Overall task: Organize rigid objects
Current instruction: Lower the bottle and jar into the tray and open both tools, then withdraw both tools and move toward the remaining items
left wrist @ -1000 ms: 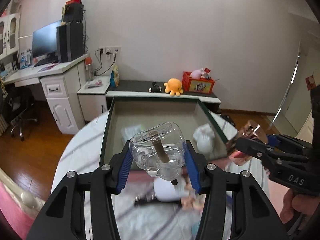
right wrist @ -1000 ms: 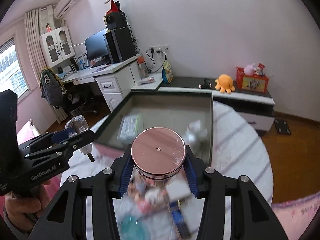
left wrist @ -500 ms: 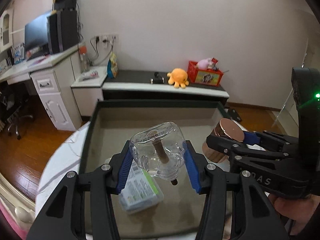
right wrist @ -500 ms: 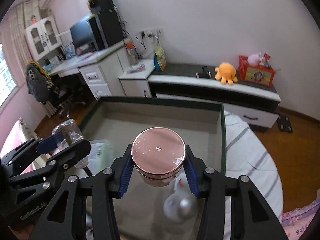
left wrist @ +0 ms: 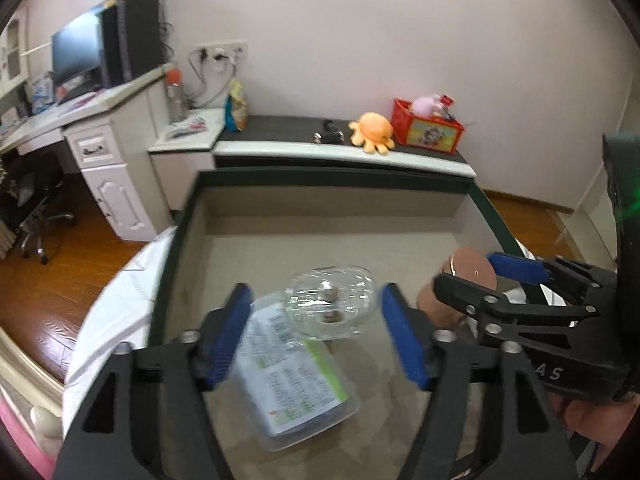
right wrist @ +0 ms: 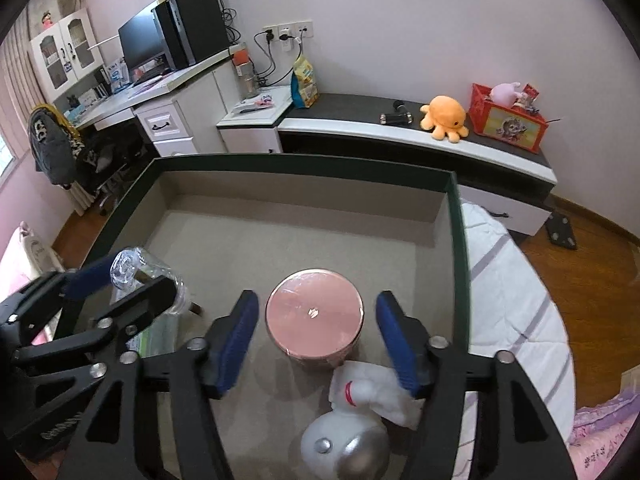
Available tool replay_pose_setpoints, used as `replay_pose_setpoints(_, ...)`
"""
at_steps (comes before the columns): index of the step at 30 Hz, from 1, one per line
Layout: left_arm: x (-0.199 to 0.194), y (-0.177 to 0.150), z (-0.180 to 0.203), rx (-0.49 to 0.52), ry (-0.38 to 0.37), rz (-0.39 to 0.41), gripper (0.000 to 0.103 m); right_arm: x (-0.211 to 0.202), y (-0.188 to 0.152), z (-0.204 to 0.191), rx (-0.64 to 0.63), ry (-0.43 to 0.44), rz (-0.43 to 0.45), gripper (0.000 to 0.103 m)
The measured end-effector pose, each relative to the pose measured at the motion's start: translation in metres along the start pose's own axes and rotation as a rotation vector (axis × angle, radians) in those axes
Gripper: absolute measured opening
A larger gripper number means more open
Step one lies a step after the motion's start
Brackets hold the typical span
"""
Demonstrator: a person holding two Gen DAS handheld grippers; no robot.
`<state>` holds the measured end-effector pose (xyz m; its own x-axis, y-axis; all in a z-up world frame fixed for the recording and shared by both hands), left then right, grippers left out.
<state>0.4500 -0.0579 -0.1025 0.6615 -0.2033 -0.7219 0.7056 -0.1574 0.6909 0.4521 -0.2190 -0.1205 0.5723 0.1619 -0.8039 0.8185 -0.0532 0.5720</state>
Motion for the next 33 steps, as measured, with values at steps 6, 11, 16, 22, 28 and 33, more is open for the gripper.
replay_pose_setpoints(6, -0.033, -0.001, -0.005, 0.017, 0.047, 0.049, 0.103, -0.017, -0.002, -0.001, 0.012, -0.008, 0.015, 0.096)
replay_pose_setpoints(11, -0.068, -0.006, -0.006, 0.020, 0.062, 0.093, 0.103, -0.042, -0.006, -0.002, 0.040, -0.029, 0.058, 0.103)
replay_pose_setpoints(16, -0.107, -0.014, -0.008, 0.009, 0.069, 0.143, 0.103, -0.076, -0.012, -0.003, 0.058, -0.022, 0.110, 0.103)
replay_pose_setpoints(22, -0.170, -0.032, -0.006, -0.004, 0.085, 0.217, 0.103, -0.135, -0.034, -0.008, 0.076, -0.004, 0.202, 0.103)
replay_pose_setpoints(28, -0.217, -0.054, -0.001, -0.010, 0.112, 0.247, 0.103, -0.199, -0.067, -0.019, 0.071, 0.004, 0.306, 0.103)
replay_pose_setpoints(33, -0.257, -0.078, 0.005, -0.030, 0.115, 0.277, 0.103, -0.242, -0.102, -0.030, 0.063, 0.015, 0.370, 0.103)
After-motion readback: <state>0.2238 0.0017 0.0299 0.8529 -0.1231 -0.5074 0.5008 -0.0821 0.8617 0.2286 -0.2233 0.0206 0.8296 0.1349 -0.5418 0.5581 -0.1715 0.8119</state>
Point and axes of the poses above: each gripper's, at about its wrist camera, not at the fingertips, and x roughly the way its jaws point, z to its right, y to its top, the point moved 1 cm from there along x, roughly the way its jaws point, and after that the axes turned 5 degrees about x, right-handed, at the moved point
